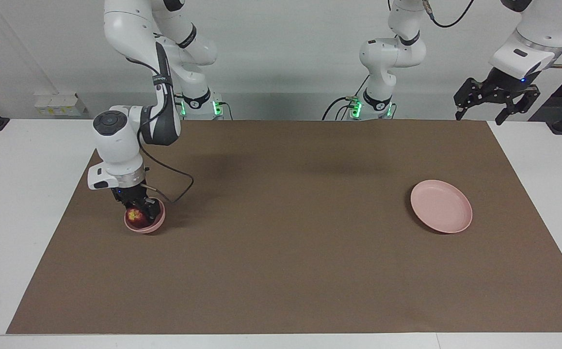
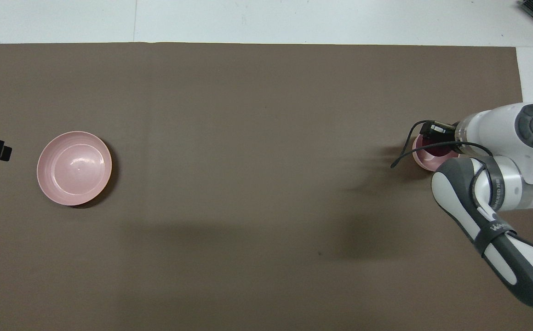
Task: Move apple from plate to bowl
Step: 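Carry the apple with the right gripper over the small pink bowl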
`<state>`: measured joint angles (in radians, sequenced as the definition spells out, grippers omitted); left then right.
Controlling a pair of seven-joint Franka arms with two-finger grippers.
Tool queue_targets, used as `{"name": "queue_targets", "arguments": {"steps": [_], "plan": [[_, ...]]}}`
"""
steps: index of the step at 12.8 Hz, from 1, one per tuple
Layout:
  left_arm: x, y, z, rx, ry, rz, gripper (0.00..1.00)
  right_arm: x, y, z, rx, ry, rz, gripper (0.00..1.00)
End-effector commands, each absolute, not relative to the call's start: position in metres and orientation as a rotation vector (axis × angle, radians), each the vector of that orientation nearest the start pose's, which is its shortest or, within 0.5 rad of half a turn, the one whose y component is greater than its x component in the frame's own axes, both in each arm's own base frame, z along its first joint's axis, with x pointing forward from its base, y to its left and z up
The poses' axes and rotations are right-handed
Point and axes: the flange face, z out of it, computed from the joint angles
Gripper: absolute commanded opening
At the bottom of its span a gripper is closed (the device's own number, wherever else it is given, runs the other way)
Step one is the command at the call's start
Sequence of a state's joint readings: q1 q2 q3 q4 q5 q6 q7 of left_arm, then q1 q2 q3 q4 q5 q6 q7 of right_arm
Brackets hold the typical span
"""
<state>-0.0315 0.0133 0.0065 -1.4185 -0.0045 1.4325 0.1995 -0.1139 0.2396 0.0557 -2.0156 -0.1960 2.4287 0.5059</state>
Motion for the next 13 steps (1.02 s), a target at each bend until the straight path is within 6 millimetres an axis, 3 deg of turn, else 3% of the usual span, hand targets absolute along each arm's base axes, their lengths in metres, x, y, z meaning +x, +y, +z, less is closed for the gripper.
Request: {"name": "queue_targets", "arguments": {"steps": [1, 2, 4, 5, 7, 11, 13], "plan": [[0.534, -0.008, 0.674, -3.110, 0.332, 0.031, 1.00, 0.594, -0.046, 0.342, -3.145, 0.654, -0.377, 0.00], [0.534, -0.008, 0.675, -3.109, 0.339, 0.024, 1.00, 0.594, -0.045, 0.340, -3.144, 0.650, -0.377, 0.00], [0.535, -0.008, 0.675, -3.109, 0.341, 0.019, 1.00, 0.592, -0.046, 0.339, -3.144, 0.669, -0.355, 0.88], [0.534, -0.008, 0.676, -3.109, 0.341, 0.017, 1.00, 0.592, -0.046, 0.339, -3.146, 0.680, -0.336, 1.00], [0.535, -0.008, 0.676, -3.109, 0.341, 0.014, 1.00, 0.592, -0.048, 0.344, -3.162, 0.687, -0.275, 1.00], [0.534, -0.008, 0.676, -3.109, 0.341, 0.016, 1.00, 0.604, -0.041, 0.382, -3.193, 0.651, -0.141, 1.00], [0.535, -0.008, 0.676, -3.109, 0.341, 0.014, 1.00, 0.613, -0.035, 0.410, -3.136, 0.631, -0.071, 1.00]]}}
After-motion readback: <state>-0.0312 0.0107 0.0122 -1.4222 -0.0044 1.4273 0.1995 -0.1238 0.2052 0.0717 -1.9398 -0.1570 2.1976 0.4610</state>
